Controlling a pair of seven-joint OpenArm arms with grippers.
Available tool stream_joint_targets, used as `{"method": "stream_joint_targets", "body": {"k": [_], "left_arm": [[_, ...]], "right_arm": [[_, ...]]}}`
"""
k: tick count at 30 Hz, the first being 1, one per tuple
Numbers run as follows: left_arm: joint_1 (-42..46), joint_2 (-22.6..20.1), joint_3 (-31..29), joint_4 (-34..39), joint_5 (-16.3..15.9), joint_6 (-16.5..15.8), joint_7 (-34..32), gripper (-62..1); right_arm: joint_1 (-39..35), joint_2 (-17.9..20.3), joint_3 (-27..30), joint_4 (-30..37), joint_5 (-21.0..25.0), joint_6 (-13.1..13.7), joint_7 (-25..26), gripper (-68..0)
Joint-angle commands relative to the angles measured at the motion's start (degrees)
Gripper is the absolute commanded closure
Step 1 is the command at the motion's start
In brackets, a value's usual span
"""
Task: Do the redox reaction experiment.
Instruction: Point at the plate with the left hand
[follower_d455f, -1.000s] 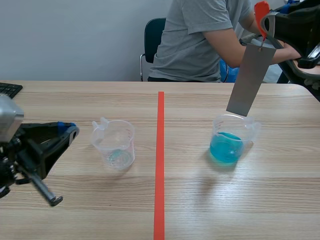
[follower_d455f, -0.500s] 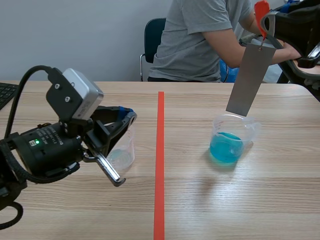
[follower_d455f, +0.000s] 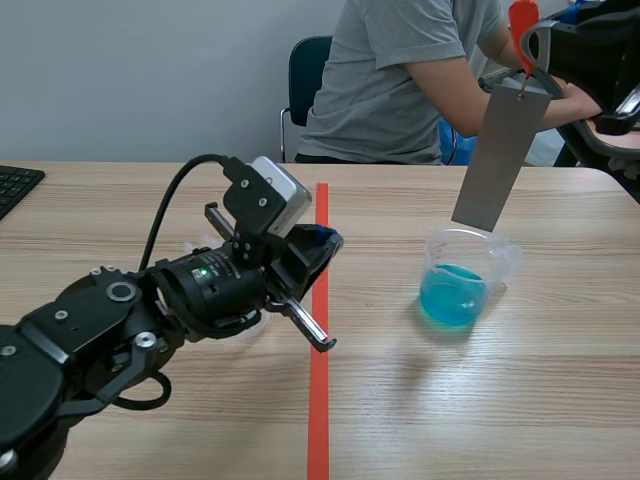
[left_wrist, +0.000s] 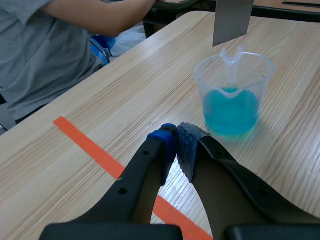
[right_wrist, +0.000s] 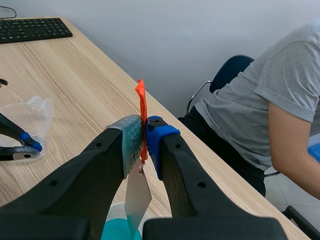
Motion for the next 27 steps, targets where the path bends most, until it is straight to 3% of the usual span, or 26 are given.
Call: {"method": "stream_joint_targets", "body": {"k": [1,6,19,27], "left_arm": [[-1.57,1.36,-0.15,0.48,-0.55,0.07,-1.44,-1.8],[-4.11,4.17,0.11,-2.23,-0.55,2.54,-3.54,-1.8],[-9.53,10.49,0.22,-3.80,2.10,2.62,-5.68,-1.8],[-13.18,12.85,6.29,-10.86,4.85,2.64,-7.37,-1.8]], "right_arm": [[1.29,0.79,0.37,0.46,1.03,0.33,0.90,-0.5],[1.29,0.79,0.37,0.46,1.05,0.33,0.92,-0.4],[1.29,0.76,0.37,0.46,1.07,0.33,0.94,-0.4],[1.29,0.76,0.37,0.46,1.05,0.33,1.09,-0.5]]}}
